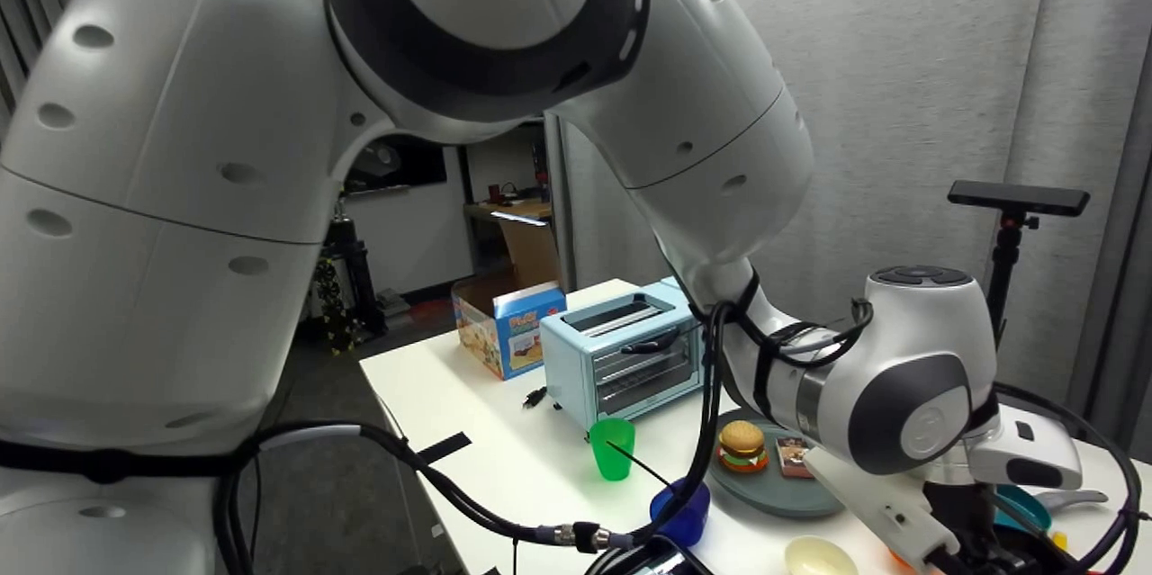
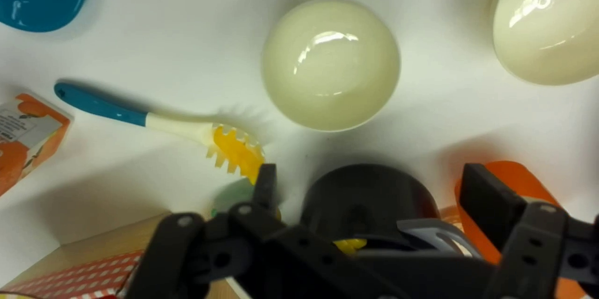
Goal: Pour the content from the two small white bowls into the pot
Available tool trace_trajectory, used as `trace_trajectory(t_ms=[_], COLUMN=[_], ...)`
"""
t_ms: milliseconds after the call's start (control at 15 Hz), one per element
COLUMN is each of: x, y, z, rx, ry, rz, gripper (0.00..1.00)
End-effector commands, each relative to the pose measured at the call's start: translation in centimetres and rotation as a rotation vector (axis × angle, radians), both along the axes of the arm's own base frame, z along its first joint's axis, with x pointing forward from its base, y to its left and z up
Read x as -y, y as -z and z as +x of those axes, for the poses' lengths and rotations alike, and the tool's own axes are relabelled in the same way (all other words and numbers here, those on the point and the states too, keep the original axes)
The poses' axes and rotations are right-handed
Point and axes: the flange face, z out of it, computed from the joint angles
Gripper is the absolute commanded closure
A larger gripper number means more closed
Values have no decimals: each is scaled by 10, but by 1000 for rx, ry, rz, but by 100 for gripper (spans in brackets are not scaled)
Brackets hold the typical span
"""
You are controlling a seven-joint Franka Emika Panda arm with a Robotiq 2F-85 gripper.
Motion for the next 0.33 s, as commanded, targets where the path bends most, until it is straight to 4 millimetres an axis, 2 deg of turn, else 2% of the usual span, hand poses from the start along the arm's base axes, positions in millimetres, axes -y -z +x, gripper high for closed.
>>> trace_trajectory(t_ms=[0, 267], x=[0, 0], y=[-1, -1], z=[0, -1], rx=[-1, -2], ry=[-1, -2], rz=[0, 1], gripper=[0, 0])
